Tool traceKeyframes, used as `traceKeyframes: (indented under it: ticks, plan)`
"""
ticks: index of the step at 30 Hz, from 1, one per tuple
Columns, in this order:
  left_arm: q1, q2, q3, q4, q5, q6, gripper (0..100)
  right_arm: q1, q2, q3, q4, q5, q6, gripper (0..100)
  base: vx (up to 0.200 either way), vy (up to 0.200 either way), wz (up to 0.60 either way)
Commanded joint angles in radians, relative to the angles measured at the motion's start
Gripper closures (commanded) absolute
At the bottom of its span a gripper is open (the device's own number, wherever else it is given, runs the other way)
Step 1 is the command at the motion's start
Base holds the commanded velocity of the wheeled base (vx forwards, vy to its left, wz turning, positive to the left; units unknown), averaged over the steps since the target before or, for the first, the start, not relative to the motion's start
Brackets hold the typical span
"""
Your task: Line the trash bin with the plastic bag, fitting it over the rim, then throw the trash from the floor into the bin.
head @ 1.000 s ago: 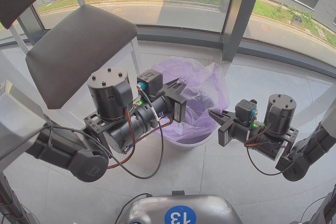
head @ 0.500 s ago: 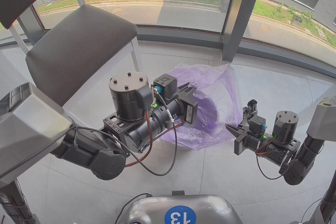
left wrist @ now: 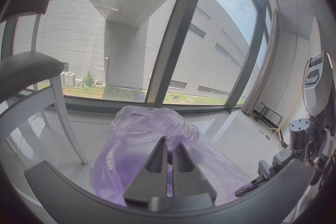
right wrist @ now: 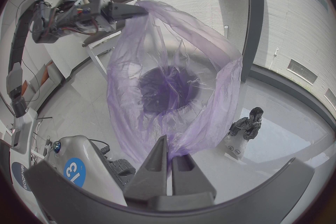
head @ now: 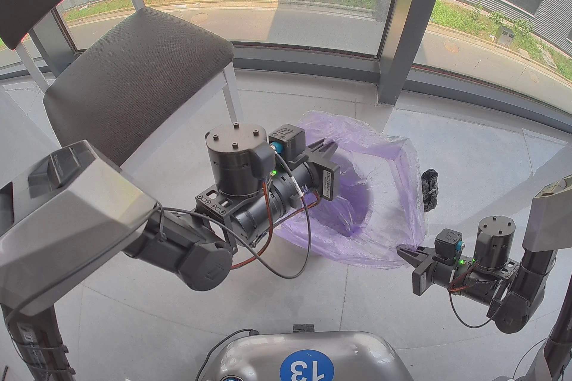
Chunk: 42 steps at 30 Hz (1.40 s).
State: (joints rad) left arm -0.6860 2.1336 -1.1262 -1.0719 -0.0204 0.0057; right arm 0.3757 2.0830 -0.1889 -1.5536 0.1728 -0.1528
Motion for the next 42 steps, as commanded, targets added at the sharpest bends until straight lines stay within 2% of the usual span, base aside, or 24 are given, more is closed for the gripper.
traceKeyframes:
  ticks: [1,7,12,23,29,30,35,42]
  plan:
    - [0.049,0.063,-0.038,-0.003,-0.018,-0.026,100,0.002,-0.034,0.022,-0.017,0.002,-0.001,100,0.000,0.000,0.00]
    - [0.094,0.135,-0.106,-0.034,-0.050,-0.095,100,0.014,-0.083,0.029,-0.017,0.004,0.001,100,0.000,0.000,0.00]
    - [0.109,0.198,-0.155,-0.056,-0.058,-0.104,100,0.029,-0.118,0.042,-0.017,0.028,-0.001,100,0.000,0.000,0.00]
    - [0.120,0.256,-0.159,-0.091,-0.056,-0.132,100,0.095,-0.133,0.036,-0.017,0.021,-0.001,100,0.000,0.000,0.00]
    - [0.085,0.269,-0.156,-0.089,-0.055,-0.161,100,0.126,-0.130,0.032,-0.017,0.017,0.001,100,0.000,0.000,0.00]
    - [0.055,0.292,-0.167,-0.079,-0.056,-0.178,100,0.143,-0.130,0.032,-0.017,0.017,0.001,100,0.000,0.000,0.00]
    - [0.011,0.347,-0.193,-0.074,-0.056,-0.193,100,0.161,-0.146,0.031,-0.017,0.014,-0.002,100,0.000,0.000,0.00]
    - [-0.018,0.401,-0.251,-0.071,-0.058,-0.196,100,0.173,-0.178,0.032,-0.017,0.014,-0.001,100,0.000,0.000,0.00]
